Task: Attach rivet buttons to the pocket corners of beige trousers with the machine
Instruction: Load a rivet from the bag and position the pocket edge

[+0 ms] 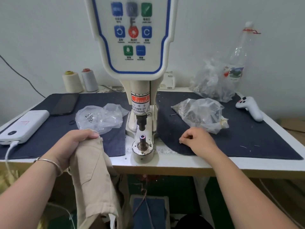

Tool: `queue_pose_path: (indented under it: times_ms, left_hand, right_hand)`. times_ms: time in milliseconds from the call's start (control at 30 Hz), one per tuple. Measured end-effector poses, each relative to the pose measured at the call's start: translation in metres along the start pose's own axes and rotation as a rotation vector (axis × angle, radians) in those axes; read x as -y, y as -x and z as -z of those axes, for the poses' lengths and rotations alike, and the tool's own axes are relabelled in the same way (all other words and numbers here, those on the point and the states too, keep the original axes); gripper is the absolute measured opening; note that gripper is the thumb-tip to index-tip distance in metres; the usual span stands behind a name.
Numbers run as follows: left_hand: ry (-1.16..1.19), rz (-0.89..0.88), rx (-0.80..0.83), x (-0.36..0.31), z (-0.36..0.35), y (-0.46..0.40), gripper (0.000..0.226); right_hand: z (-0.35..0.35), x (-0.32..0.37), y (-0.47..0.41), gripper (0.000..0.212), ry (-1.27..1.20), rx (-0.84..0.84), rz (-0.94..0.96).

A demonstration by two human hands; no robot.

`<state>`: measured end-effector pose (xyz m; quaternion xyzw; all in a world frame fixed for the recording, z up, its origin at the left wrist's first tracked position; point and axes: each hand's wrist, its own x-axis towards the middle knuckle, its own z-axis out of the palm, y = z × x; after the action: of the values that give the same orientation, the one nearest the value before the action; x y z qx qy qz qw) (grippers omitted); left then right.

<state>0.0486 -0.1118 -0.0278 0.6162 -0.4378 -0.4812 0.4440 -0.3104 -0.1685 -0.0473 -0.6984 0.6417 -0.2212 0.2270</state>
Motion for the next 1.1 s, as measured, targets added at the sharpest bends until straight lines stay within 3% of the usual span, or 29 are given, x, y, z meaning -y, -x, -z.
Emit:
queue_pose_path:
  times_ms: [167,367,533,900,1100]
  left_hand:
    - [0.007,-0.001,-0.011,0.000,-0.003,0.002,0.035]
    - [-0.012,0.004,0.000,0.002,-0.002,0.001,0.066]
    - [-0.011,0.015,0.014,0.002,-0.002,0.002,0.070]
    - [-0.022,-0.018,-0.015,0.001,-0.005,0.001,0.039]
    - [-0.029,-0.015,0.008,0.003,-0.003,-0.001,0.053]
  right_hand:
    - [-0.002,-0.002,-0.001,0.013,0.004,-0.048,0.010]
    - [0.000,-0.005,0.004,0.015,-0.192,-0.111,0.014]
    - [0.007,-0.012,0.010,0.013,-0.257,-0.115,0.029]
    - [0.001,-0.008,0.010,0.011,-0.121,-0.079,0.103]
    - [-0.003,-0.008,0.007,0.013,-0.037,-0.113,0.119]
